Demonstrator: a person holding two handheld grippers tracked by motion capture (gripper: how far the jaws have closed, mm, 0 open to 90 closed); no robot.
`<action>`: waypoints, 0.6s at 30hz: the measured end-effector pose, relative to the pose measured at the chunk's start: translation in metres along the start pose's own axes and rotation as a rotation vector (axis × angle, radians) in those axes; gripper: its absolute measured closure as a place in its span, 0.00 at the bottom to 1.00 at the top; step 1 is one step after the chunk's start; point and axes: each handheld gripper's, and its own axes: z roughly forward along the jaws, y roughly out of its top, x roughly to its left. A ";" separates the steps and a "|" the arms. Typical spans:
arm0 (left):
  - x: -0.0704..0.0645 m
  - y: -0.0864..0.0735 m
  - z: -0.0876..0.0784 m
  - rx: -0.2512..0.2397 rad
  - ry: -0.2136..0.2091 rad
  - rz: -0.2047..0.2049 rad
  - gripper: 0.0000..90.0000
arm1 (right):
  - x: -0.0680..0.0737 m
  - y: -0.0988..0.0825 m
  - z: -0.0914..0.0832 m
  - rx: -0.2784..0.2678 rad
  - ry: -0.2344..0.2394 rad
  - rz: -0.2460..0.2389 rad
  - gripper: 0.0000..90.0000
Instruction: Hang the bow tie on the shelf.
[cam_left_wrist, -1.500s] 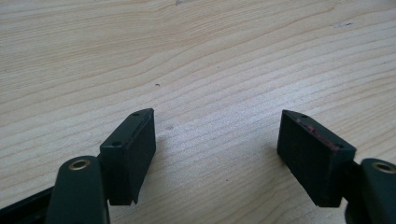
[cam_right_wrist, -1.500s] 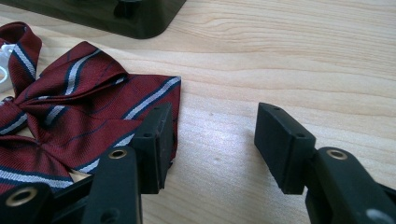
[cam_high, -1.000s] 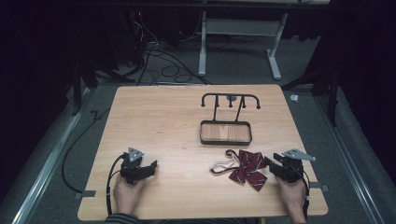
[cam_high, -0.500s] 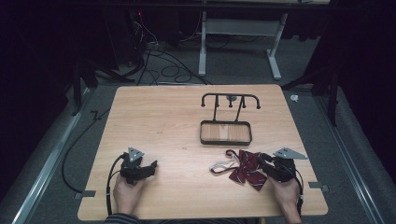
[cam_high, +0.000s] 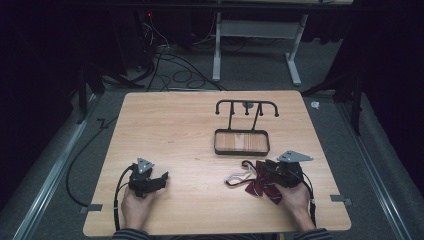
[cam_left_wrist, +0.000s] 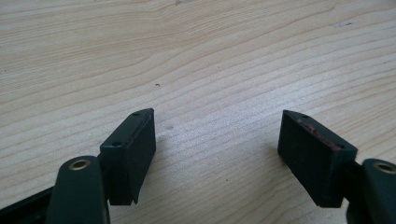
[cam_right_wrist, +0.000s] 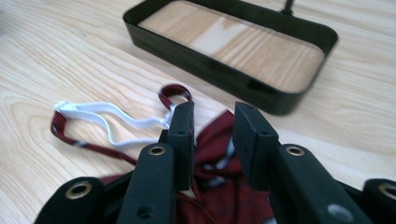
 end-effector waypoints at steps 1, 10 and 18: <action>0.000 0.000 0.000 0.000 0.000 0.000 0.31 | 0.000 0.000 0.000 0.000 0.000 0.000 0.79; 0.000 0.000 0.000 0.000 -0.004 -0.003 0.31 | 0.007 0.015 0.016 0.031 0.031 -0.039 0.80; 0.000 0.000 0.000 0.000 -0.003 -0.002 0.31 | 0.009 0.023 0.026 0.056 0.052 -0.044 0.80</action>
